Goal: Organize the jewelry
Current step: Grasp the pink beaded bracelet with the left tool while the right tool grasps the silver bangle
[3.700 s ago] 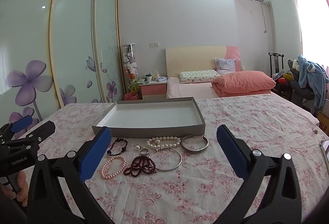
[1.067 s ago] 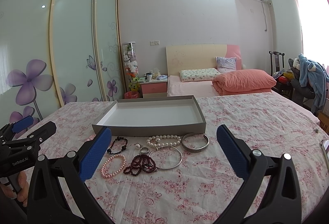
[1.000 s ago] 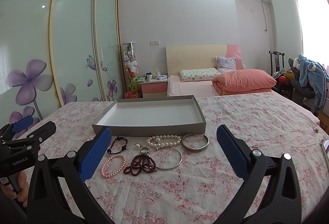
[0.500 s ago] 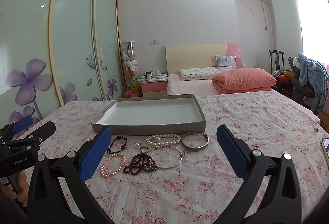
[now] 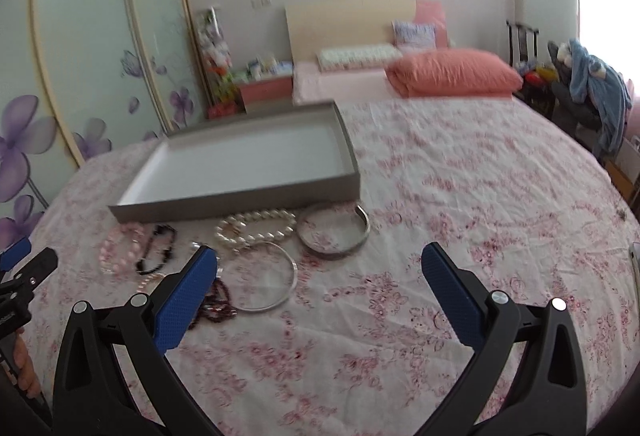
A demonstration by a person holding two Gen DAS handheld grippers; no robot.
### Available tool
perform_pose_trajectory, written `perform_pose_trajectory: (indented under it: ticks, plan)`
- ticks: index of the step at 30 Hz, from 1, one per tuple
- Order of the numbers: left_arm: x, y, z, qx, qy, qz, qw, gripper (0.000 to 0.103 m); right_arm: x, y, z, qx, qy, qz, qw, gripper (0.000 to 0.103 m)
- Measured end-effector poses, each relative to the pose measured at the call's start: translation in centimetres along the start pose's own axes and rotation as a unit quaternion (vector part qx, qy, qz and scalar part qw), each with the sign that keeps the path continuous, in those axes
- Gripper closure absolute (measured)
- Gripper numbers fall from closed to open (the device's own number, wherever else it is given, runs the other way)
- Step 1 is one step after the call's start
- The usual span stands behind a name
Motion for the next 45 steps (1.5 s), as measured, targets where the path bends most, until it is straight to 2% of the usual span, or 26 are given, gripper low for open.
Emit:
perform_pose_trajectory:
  ticks: [6,12,16,23,26,32,36,42,45]
  plan:
    - [0.2,0.6,3.4,-0.004,0.054,0.003,0.9985,0.004,0.7,-0.5,5.3,0.018,0.086,0.005,0.996,0.004]
    - [0.7,0.8,6.0,-0.018,0.089,0.019,0.9957,0.004,1.0,0.2,7.4,0.029,0.126,0.003,0.992,0.011]
    - [1.0,1.0,6.8,-0.013,0.101,0.013,0.9947,0.004,1.2,0.6,7.9,0.038,0.135,-0.007,0.990,0.018]
    - [1.1,1.4,7.8,-0.010,0.113,0.007,0.9936,0.004,0.4,0.7,8.6,0.059,0.126,-0.023,0.990,0.026]
    - [1.0,1.5,8.1,-0.008,0.116,0.004,0.9932,0.004,0.2,0.6,8.7,0.057,0.115,-0.025,0.991,0.035]
    - [0.8,1.8,8.8,-0.007,0.125,-0.001,0.9922,0.005,-0.1,-0.4,9.1,0.056,0.110,-0.019,0.992,0.036]
    - [0.3,3.3,9.2,-0.008,0.123,-0.028,0.9920,0.014,-0.2,-0.6,9.2,0.056,0.110,-0.018,0.992,0.036]
    - [0.8,4.5,10.8,-0.005,0.152,-0.052,0.9870,0.041,-0.1,-0.7,9.2,0.055,0.110,-0.018,0.992,0.036]
    - [0.5,4.4,11.3,-0.008,0.153,-0.038,0.9874,0.045,-0.1,-0.7,9.2,0.055,0.110,-0.018,0.992,0.036]
Point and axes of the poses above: each gripper's, at about its wrist camera, not at the fingertips, and z roughly the way its jaws point, y to its left, x to its underside, the point moved 8 cm from there along z, roughly the way its jaws point, and after that the axes turned 4 degrees about x, right-handed, at the moved point
